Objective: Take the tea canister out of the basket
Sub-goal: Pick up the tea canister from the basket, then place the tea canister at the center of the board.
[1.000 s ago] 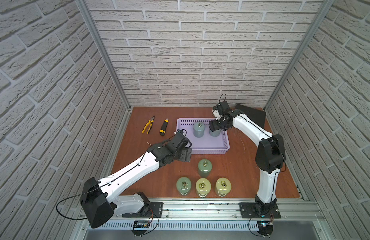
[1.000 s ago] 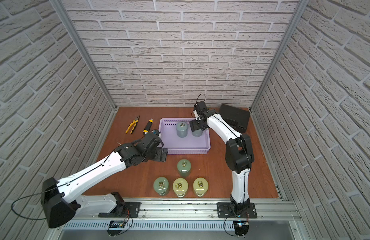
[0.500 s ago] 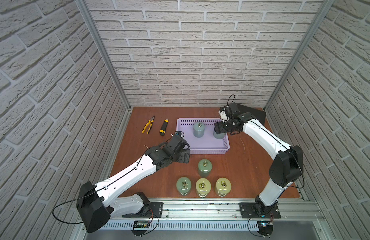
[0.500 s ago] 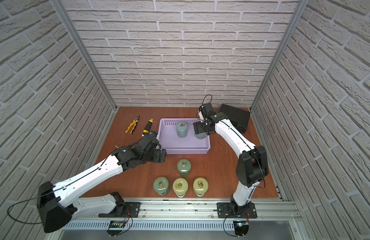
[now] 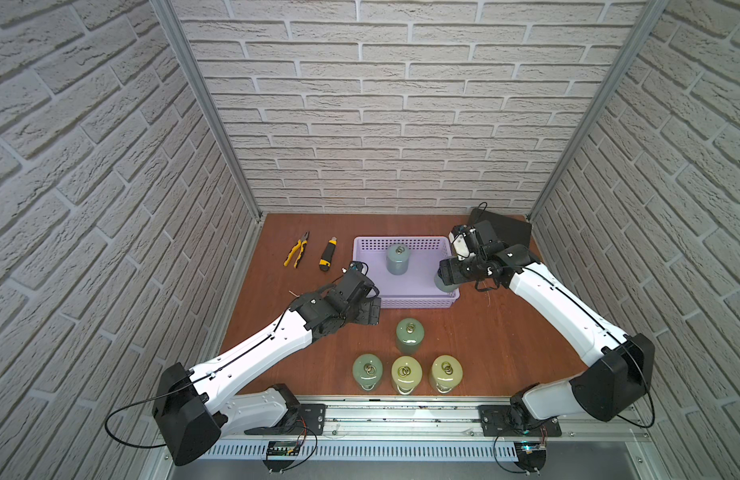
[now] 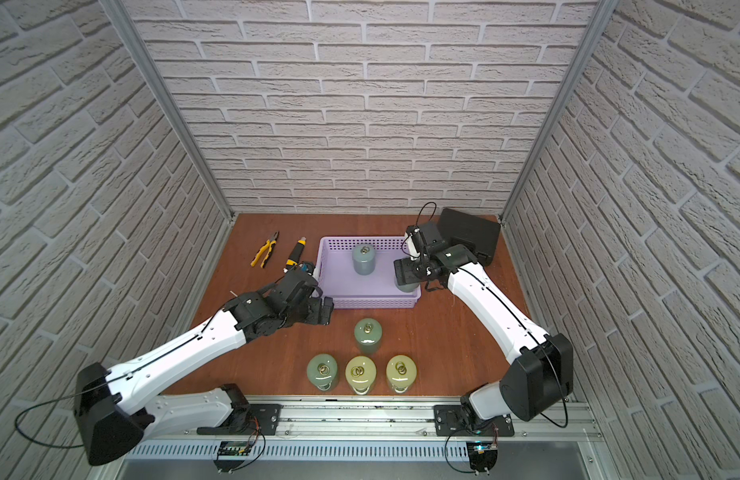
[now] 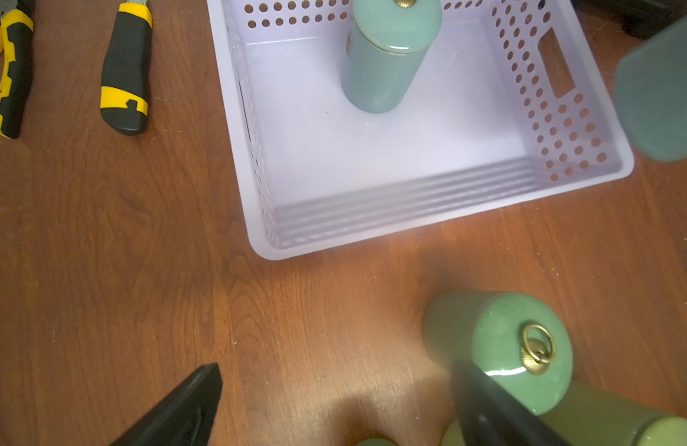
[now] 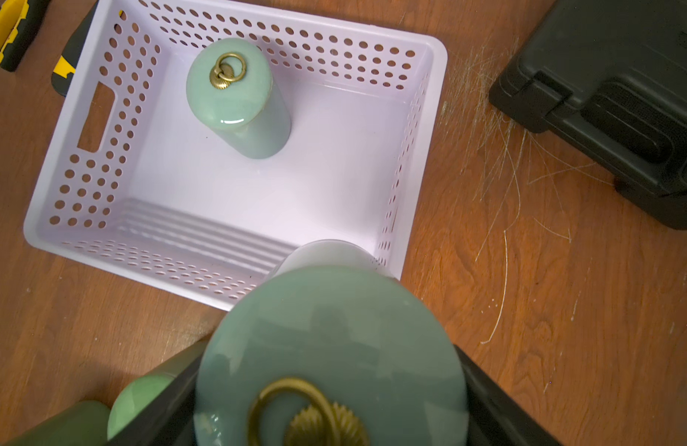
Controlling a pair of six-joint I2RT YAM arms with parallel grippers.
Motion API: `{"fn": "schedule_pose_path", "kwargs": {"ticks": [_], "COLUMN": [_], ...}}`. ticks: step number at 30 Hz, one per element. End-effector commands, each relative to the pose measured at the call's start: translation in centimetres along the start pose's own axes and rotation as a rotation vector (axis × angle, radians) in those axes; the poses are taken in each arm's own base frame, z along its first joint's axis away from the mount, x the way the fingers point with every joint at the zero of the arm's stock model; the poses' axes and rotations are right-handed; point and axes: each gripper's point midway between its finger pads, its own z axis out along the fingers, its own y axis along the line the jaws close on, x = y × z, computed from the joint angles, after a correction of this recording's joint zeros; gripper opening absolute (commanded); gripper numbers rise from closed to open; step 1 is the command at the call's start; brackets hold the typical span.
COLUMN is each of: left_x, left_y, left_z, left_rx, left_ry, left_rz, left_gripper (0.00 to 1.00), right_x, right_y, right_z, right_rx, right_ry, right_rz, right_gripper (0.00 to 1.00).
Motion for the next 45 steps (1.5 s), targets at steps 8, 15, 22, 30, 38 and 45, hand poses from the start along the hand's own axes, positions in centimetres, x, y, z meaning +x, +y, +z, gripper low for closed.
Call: {"fn": "schedule_pose_path", "kwargs": {"ticks": [8,15,22,30,38,45], "left_x": [-0.7,-0.5,-0.5,-0.4,-0.3,-0.4], "left_y": [0.3,0.3,0.4,0.4,0.5,0.6], "left_z": [0.2,0.6,0.8,0.8,0.9,1.0], "left_rx": [-0.013,-0.019,-0.024,-0.027,-0.029,-0.033], "left_ry": [-0.035,-0.019,-0.013,-0.009,-0.006,-0.005], "left_rz": [-0.033,-0.026,-0.027,-0.027,-0.031,-0.032], "left_gripper": [0.98,0.98,0.98,0.98,0.98,0.98], "right_x": [2.5,5.7,8.1,9.8,10.1,10.3], "right_y": [0.1,0.2,0.8,1.7,2.8,3.8], "right_z": [-3.8,-3.9,-3.5,-2.8,-1.7,-0.7], "right_rx": [-0.015,-0.019,-0.015,-0.002,0.0,0.006], "right_ry": [-0.08,-0.066,-0.042,-0.028,-0.026,-0.019], "right_rz": [0.009,0.029,0.024,0.001,-0.01,-0.019], "right_gripper": [0.6,0.59,0.59,0.59,0.59,0.59]}}
